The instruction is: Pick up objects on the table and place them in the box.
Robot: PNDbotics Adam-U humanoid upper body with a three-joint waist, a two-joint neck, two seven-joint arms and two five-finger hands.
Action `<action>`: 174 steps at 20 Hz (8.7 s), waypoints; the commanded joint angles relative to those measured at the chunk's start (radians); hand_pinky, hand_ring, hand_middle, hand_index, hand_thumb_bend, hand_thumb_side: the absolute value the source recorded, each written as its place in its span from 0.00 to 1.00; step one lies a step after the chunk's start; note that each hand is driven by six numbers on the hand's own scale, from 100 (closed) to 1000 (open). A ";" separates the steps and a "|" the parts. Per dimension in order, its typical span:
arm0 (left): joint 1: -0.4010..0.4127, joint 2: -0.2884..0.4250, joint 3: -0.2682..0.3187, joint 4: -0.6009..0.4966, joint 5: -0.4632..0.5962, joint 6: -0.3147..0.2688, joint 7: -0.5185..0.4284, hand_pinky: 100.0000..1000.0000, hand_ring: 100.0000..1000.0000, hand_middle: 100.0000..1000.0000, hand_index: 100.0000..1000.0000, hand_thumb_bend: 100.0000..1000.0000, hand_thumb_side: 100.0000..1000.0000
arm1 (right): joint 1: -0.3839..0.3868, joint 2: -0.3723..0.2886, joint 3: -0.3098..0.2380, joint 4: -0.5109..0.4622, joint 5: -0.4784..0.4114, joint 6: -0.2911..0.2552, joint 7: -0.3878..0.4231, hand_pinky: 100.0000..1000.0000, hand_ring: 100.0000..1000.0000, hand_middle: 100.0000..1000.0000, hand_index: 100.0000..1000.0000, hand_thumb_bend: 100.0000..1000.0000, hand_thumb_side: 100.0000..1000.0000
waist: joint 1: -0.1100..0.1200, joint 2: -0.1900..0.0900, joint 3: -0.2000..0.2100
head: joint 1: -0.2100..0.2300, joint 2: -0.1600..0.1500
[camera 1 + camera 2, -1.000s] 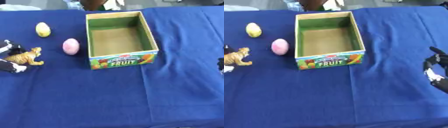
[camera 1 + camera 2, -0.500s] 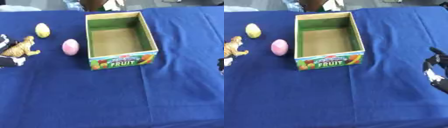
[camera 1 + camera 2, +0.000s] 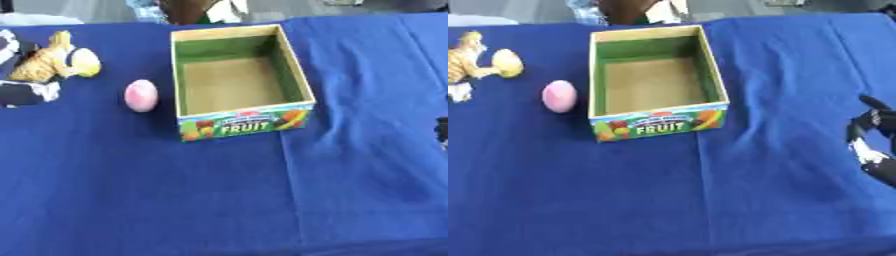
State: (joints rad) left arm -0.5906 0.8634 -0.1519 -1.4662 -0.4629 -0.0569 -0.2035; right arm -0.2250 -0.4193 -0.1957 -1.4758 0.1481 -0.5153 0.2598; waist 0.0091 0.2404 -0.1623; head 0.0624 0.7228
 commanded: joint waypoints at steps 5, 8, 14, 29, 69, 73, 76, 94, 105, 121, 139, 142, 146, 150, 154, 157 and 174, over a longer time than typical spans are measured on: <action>-0.162 -0.028 -0.062 -0.015 -0.031 -0.045 -0.045 0.47 0.23 0.04 0.38 0.00 0.17 | -0.045 -0.025 0.035 -0.031 -0.012 -0.010 0.040 0.75 1.00 0.43 0.40 0.00 0.42 | 0.010 -0.010 -0.064 | 0.044 -0.021; -0.208 -0.065 -0.088 0.001 -0.053 -0.063 -0.057 0.48 0.25 0.05 0.38 0.00 0.17 | -0.065 -0.023 0.056 -0.033 -0.017 -0.016 0.062 0.75 1.00 0.43 0.40 0.00 0.42 | 0.018 -0.004 -0.098 | 0.064 -0.029; -0.271 -0.153 -0.131 0.068 -0.106 -0.098 -0.065 0.49 0.28 0.08 0.41 0.00 0.17 | -0.116 0.000 0.103 -0.038 -0.034 -0.021 0.118 0.75 1.00 0.43 0.40 0.00 0.43 | 0.031 0.011 -0.173 | 0.108 -0.049; -0.252 -0.244 -0.196 0.150 -0.132 -0.171 -0.143 0.55 0.45 0.29 0.55 0.21 0.21 | -0.151 0.027 0.155 -0.038 -0.044 -0.028 0.198 0.75 1.00 0.42 0.40 0.00 0.47 | 0.047 0.030 -0.222 | 0.125 -0.061; 0.128 -0.060 0.081 -0.184 0.113 0.170 0.079 0.72 0.72 0.62 0.76 0.57 0.11 | -0.111 0.010 0.129 -0.027 -0.030 -0.024 0.172 0.76 1.00 0.42 0.40 0.00 0.47 | 0.031 0.011 -0.133 | 0.048 -0.051; 0.161 -0.068 0.085 -0.134 0.121 0.173 0.065 0.72 0.71 0.61 0.75 0.57 0.13 | -0.110 0.010 0.127 -0.027 -0.029 -0.025 0.169 0.76 1.00 0.42 0.40 0.00 0.47 | 0.029 0.011 -0.130 | 0.049 -0.048; 0.171 -0.078 0.081 -0.092 0.124 0.168 0.039 0.72 0.71 0.60 0.75 0.57 0.14 | -0.111 0.012 0.127 -0.027 -0.030 -0.025 0.168 0.76 1.00 0.42 0.40 0.00 0.47 | 0.028 0.011 -0.131 | 0.058 -0.046; 0.106 -0.122 0.010 0.086 0.104 0.139 0.007 0.62 0.54 0.41 0.60 0.40 0.19 | -0.108 0.020 0.127 -0.027 -0.029 -0.023 0.171 0.76 1.00 0.42 0.40 0.00 0.48 | 0.024 0.016 -0.136 | 0.119 -0.028; 0.049 -0.158 -0.014 0.162 0.099 0.181 0.212 0.51 0.35 0.11 0.34 0.00 0.15 | -0.107 0.023 0.128 -0.026 -0.027 -0.024 0.169 0.76 1.00 0.42 0.40 0.00 0.48 | 0.020 0.018 -0.138 | 0.123 -0.029; -0.119 -0.132 -0.046 -0.030 0.135 0.165 0.146 0.53 0.37 0.13 0.36 0.00 0.14 | -0.104 0.022 0.138 -0.025 -0.030 -0.026 0.175 0.76 1.00 0.42 0.40 0.00 0.47 | 0.017 0.005 -0.143 | 0.178 -0.024; -0.254 -0.278 -0.186 0.193 -0.050 -0.013 -0.099 0.59 0.48 0.31 0.50 0.29 0.18 | -0.126 0.038 0.163 -0.029 -0.043 -0.027 0.206 0.76 1.00 0.42 0.40 0.00 0.48 | 0.024 0.013 -0.195 | 0.223 -0.024; -0.247 -0.288 -0.190 0.194 -0.042 -0.034 -0.119 0.64 0.61 0.50 0.69 0.72 0.11 | -0.126 0.041 0.165 -0.029 -0.043 -0.025 0.209 0.76 1.00 0.42 0.40 0.00 0.49 | 0.024 0.014 -0.196 | 0.222 -0.024; -0.239 -0.288 -0.176 0.174 -0.032 -0.045 -0.110 0.73 0.77 0.68 0.78 0.84 0.24 | -0.124 0.043 0.164 -0.029 -0.041 -0.024 0.210 0.76 1.00 0.42 0.40 0.00 0.49 | 0.023 0.015 -0.194 | 0.219 -0.024; -0.227 -0.276 -0.152 0.118 0.014 -0.030 -0.063 0.75 0.80 0.72 0.80 0.88 0.31 | -0.120 0.042 0.163 -0.028 -0.038 -0.024 0.209 0.76 1.00 0.42 0.40 0.00 0.49 | 0.022 0.015 -0.187 | 0.216 -0.023; -0.205 -0.255 -0.129 0.038 0.080 -0.003 -0.035 0.76 0.81 0.74 0.80 0.90 0.34 | -0.117 0.041 0.162 -0.028 -0.037 -0.024 0.206 0.76 1.00 0.42 0.40 0.00 0.49 | 0.020 0.015 -0.179 | 0.212 -0.025; -0.182 -0.228 -0.091 -0.039 0.128 0.029 -0.005 0.74 0.78 0.70 0.78 0.79 0.20 | -0.112 0.038 0.160 -0.026 -0.034 -0.025 0.204 0.76 1.00 0.42 0.40 0.00 0.50 | 0.018 0.014 -0.170 | 0.209 -0.023; 0.021 -0.054 0.127 0.080 0.272 0.265 0.344 0.66 0.68 0.56 0.72 0.50 0.03 | -0.094 0.028 0.148 -0.025 -0.027 -0.025 0.187 0.76 1.00 0.42 0.40 0.00 0.49 | 0.015 0.005 -0.136 | 0.178 -0.024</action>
State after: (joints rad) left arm -0.5527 0.7667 -0.0433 -1.4141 -0.1975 0.2054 0.1236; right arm -0.3149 -0.3648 -0.0374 -1.4922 0.1173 -0.5388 0.4505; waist 0.0269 0.2656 -0.2966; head 0.2430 0.6952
